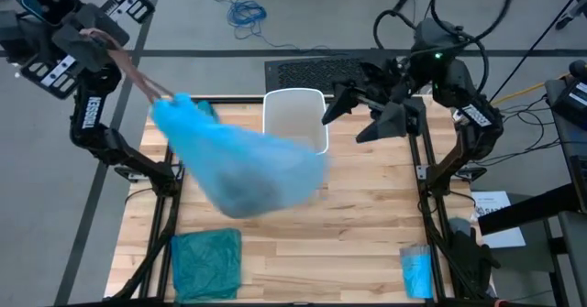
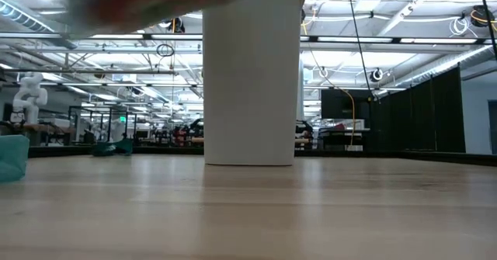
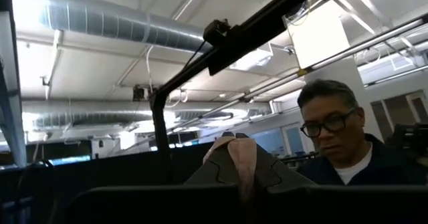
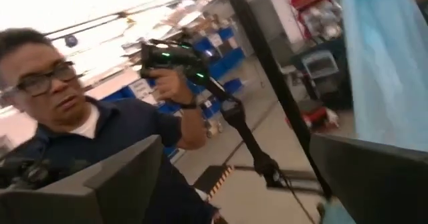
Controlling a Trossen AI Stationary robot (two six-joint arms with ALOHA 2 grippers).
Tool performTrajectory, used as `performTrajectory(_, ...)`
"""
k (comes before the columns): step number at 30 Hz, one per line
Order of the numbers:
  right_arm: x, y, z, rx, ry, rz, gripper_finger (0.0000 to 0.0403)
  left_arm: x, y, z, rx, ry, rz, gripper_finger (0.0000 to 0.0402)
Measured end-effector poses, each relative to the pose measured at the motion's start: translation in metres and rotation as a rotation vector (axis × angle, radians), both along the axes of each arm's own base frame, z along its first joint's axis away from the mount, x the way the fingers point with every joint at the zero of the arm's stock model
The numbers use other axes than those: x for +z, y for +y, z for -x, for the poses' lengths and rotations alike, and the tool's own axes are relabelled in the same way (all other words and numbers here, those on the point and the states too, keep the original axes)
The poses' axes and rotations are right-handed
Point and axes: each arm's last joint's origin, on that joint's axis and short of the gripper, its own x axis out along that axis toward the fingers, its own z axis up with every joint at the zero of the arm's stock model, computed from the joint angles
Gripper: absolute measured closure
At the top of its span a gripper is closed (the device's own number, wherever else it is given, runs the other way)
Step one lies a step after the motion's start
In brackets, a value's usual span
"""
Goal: Place trash/remove bag and relplace
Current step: Remove the blue trash bag from the white trash bin
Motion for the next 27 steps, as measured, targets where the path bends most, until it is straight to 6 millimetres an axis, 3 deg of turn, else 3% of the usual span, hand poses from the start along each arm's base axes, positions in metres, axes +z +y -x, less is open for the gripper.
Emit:
performTrajectory(3,-0.017,-0.017,0.003,-0.14,0.161,0.013,0.003,-0.001,0.0,-0.001,-0.017,0.038,-0.014,0.0402)
performTrajectory(8,-0.054,-0.05,0.014,-0.577,0.481,0.224,0.0049,-0.008,0.007,-0.013,-0.006,0.165,-0.014,0.0402)
performTrajectory(14,-0.068,-0.085,0.02,-0.827,0.6,0.296,0.0063,-0.027,0.02,-0.035,0.085,0.312,-0.009,0.0402)
performTrajectory(19,-0.096,-0.111,0.016,-0.889,0.743,0.283,0.0064,-0.041,0.024,-0.042,0.153,0.397,-0.016,0.0402)
performTrajectory(27,-0.155,-0.129,-0.014,-0.824,0.872,0.159,0.0064,-0.046,0.023,-0.04,0.179,0.429,-0.026,0.0402)
